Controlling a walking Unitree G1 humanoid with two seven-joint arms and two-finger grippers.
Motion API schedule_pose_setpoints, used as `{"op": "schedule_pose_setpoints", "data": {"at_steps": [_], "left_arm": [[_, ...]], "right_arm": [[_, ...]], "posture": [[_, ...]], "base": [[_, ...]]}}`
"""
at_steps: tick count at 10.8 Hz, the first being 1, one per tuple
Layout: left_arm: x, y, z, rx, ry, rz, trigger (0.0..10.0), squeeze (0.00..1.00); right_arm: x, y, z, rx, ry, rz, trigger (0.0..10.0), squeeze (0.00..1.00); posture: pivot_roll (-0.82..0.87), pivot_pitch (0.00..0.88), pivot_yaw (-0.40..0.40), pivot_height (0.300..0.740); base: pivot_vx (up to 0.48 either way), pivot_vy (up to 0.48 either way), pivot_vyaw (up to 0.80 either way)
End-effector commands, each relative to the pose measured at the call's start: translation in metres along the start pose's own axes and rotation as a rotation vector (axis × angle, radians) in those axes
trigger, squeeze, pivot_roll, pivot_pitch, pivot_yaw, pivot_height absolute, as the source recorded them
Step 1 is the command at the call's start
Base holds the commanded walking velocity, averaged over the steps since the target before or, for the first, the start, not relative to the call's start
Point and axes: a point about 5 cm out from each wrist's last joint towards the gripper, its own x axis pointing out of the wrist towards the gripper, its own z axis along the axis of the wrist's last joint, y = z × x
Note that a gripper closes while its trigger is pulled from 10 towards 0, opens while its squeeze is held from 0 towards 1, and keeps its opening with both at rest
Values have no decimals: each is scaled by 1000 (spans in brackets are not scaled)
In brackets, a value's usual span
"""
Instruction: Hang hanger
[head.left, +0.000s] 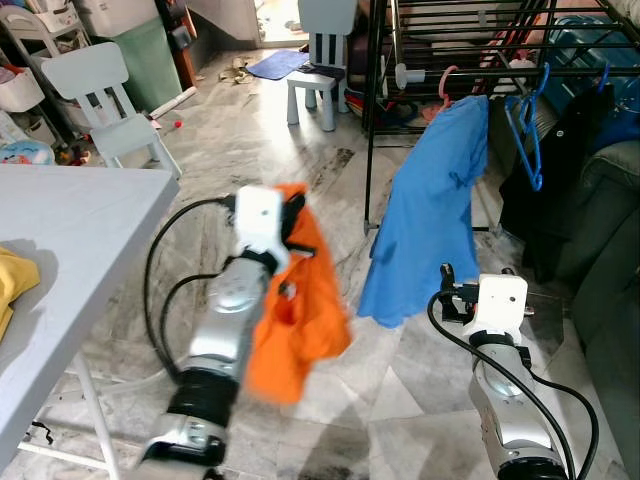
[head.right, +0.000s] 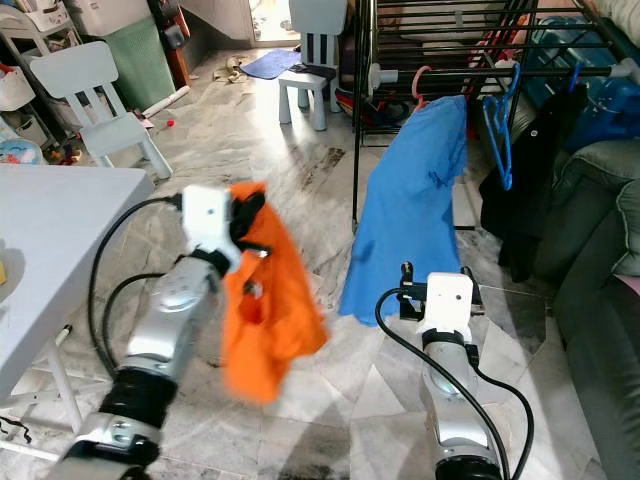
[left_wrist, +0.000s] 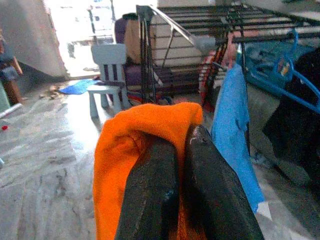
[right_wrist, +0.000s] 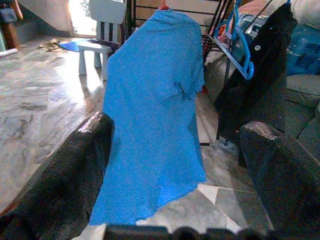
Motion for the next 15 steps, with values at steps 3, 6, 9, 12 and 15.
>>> {"op": "schedule_pose_setpoints", "data": {"at_steps": [3, 6, 9, 12, 15], "left_arm": [[-39, 9, -46, -33, 136, -19, 10000, 0], [-45, -2, -49, -77, 139, -42, 10000, 0], [-43, -8, -47, -72, 132, -60, 10000, 0], [-41, -16, -48, -69, 133, -81, 10000, 0], [-40, -25, -50, -80, 131, -109, 10000, 0]], "right_arm": [[-3, -1, -4, 19, 30, 3, 10000, 0], [0, 1, 1, 23, 24, 24, 10000, 0], [2, 4, 7, 23, 7, 49, 10000, 0], [1, 4, 3, 23, 21, 45, 10000, 0], [10, 5, 7, 22, 10, 46, 10000, 0]], "posture": [[-40, 53, 79, 740], [-42, 57, 59, 740], [-47, 65, 59, 740], [-51, 50, 59, 740], [-46, 9, 57, 740]], "base": [[0, 0, -440], [294, 0, -435], [397, 0, 0], [424, 0, 0], [421, 0, -533]]}}
